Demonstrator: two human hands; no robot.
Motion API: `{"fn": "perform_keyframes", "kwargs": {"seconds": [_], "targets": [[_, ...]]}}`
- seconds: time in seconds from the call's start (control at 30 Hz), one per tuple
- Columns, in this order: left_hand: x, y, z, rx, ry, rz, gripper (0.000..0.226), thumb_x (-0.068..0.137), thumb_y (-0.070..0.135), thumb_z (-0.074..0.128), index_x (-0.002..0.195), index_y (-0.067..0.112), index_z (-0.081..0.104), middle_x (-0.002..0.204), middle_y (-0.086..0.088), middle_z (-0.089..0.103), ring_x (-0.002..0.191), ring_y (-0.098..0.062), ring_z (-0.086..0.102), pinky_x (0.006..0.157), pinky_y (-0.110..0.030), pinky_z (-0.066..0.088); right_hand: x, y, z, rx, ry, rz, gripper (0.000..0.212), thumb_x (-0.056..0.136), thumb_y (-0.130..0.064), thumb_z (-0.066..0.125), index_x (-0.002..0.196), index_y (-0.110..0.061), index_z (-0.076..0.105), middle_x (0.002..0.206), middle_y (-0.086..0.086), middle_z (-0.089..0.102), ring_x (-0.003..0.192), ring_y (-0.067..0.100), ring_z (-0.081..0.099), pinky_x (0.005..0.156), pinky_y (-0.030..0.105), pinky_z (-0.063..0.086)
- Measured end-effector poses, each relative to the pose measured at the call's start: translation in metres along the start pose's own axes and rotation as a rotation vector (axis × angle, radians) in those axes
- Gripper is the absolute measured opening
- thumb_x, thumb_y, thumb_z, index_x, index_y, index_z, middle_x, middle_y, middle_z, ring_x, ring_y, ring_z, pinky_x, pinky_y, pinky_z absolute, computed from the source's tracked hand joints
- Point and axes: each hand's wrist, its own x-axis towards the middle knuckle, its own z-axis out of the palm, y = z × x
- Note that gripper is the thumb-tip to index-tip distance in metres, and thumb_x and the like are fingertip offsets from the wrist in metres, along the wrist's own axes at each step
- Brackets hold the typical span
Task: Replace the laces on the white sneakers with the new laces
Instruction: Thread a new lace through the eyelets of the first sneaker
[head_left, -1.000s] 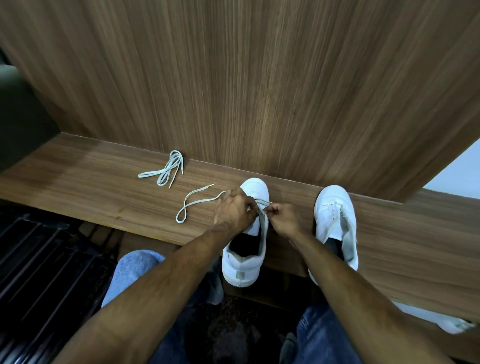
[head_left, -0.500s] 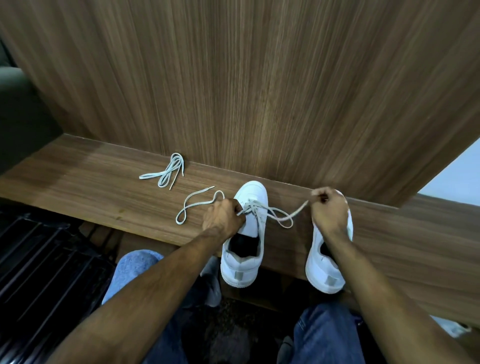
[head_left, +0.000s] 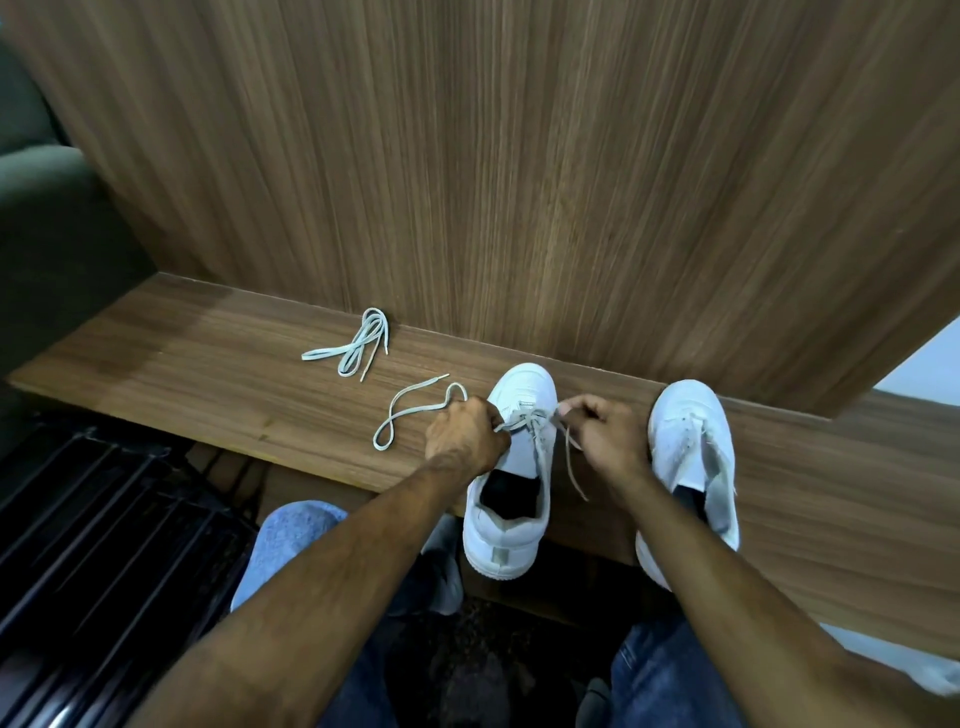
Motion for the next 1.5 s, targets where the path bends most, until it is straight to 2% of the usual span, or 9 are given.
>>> {"fn": "perform_keyframes", "kwargs": {"seconds": [0.17, 0.27, 0.4, 0.63, 0.97, 1.1, 1.2, 1.37, 1.5], "targets": [[0.001, 0.001, 0.001, 0.004, -0.006, -0.002, 0.020, 0.080, 0.034, 0.063, 0.095, 0.023, 0.070, 0.103, -0.007, 0.068, 0.101, -0.031, 0.064, 0.080, -0.034, 0.049, 0.016, -0.034, -0.048, 0.622, 0.339, -0.067, 0.019, 0.083, 0.003, 0.056, 0.072, -0.010, 0.065, 0.071, 0.007, 0.064, 0.067, 0.014, 0.060, 0.063, 0.020, 0.046], [0.001, 0.002, 0.001, 0.010, 0.000, 0.002, 0.019, 0.080, 0.032, 0.064, 0.095, 0.023, 0.071, 0.103, -0.008, 0.067, 0.100, -0.031, 0.064, 0.080, -0.033, 0.049, 0.024, -0.024, -0.057, 0.186, 0.388, -0.105, 0.019, 0.079, -0.006, 0.057, 0.075, -0.021, 0.068, 0.079, 0.002, 0.069, 0.082, 0.017, 0.065, 0.077, 0.032, 0.049], [0.000, 0.002, 0.001, 0.006, -0.008, -0.004, 0.019, 0.080, 0.033, 0.064, 0.095, 0.023, 0.071, 0.102, -0.008, 0.068, 0.100, -0.031, 0.064, 0.080, -0.034, 0.049, 0.012, 0.010, -0.034, -0.680, 0.130, -0.161, 0.040, 0.083, -0.016, 0.058, 0.122, -0.026, 0.061, 0.123, 0.007, 0.055, 0.114, 0.030, 0.054, 0.092, 0.040, 0.048], [0.000, 0.002, 0.000, 0.004, -0.010, -0.022, 0.022, 0.081, 0.037, 0.065, 0.099, 0.025, 0.070, 0.107, -0.007, 0.067, 0.103, -0.030, 0.063, 0.083, -0.035, 0.049, 0.001, 0.023, 0.011, -0.948, -0.119, -0.378, 0.025, 0.091, -0.021, 0.048, 0.104, -0.020, 0.069, 0.113, 0.002, 0.060, 0.113, 0.026, 0.051, 0.089, 0.035, 0.043], [0.001, 0.000, 0.002, -0.003, 0.000, -0.008, 0.021, 0.083, 0.035, 0.064, 0.098, 0.024, 0.071, 0.105, -0.007, 0.068, 0.102, -0.030, 0.063, 0.082, -0.034, 0.049, 0.022, -0.037, -0.054, 0.403, 0.440, -0.192, 0.021, 0.081, -0.009, 0.061, 0.068, -0.025, 0.066, 0.070, -0.008, 0.062, 0.070, 0.005, 0.053, 0.071, 0.025, 0.042], [0.002, -0.001, 0.003, 0.012, 0.000, -0.012, 0.021, 0.081, 0.037, 0.064, 0.097, 0.025, 0.071, 0.107, -0.008, 0.065, 0.102, -0.031, 0.063, 0.081, -0.033, 0.048, 0.023, -0.021, -0.065, -0.065, 0.457, -0.146, 0.015, 0.085, -0.016, 0.059, 0.093, -0.025, 0.068, 0.102, 0.002, 0.066, 0.090, 0.014, 0.062, 0.087, 0.034, 0.047], [0.003, -0.001, 0.004, 0.016, 0.001, -0.014, 0.020, 0.081, 0.036, 0.065, 0.097, 0.025, 0.071, 0.106, -0.008, 0.065, 0.102, -0.031, 0.063, 0.082, -0.033, 0.049, 0.011, 0.007, -0.048, -0.624, 0.281, -0.179, 0.051, 0.083, -0.016, 0.062, 0.133, -0.020, 0.053, 0.136, 0.010, 0.046, 0.122, 0.031, 0.049, 0.098, 0.043, 0.044], [0.004, -0.002, 0.005, -0.003, 0.002, -0.015, 0.018, 0.081, 0.037, 0.065, 0.093, 0.025, 0.070, 0.103, -0.007, 0.068, 0.101, -0.031, 0.064, 0.081, -0.034, 0.049, -0.005, 0.025, -0.001, -0.866, -0.168, -0.352, 0.043, 0.087, -0.020, 0.055, 0.130, -0.022, 0.056, 0.131, 0.006, 0.052, 0.122, 0.031, 0.048, 0.102, 0.040, 0.040], [0.005, -0.004, 0.006, 0.001, 0.013, -0.016, 0.020, 0.082, 0.038, 0.065, 0.096, 0.025, 0.071, 0.106, -0.006, 0.067, 0.104, -0.030, 0.062, 0.083, -0.033, 0.048, -0.005, 0.017, 0.011, -0.929, -0.129, -0.324, 0.026, 0.092, -0.024, 0.044, 0.102, -0.020, 0.068, 0.106, 0.005, 0.069, 0.100, 0.030, 0.062, 0.088, 0.036, 0.047]]}}
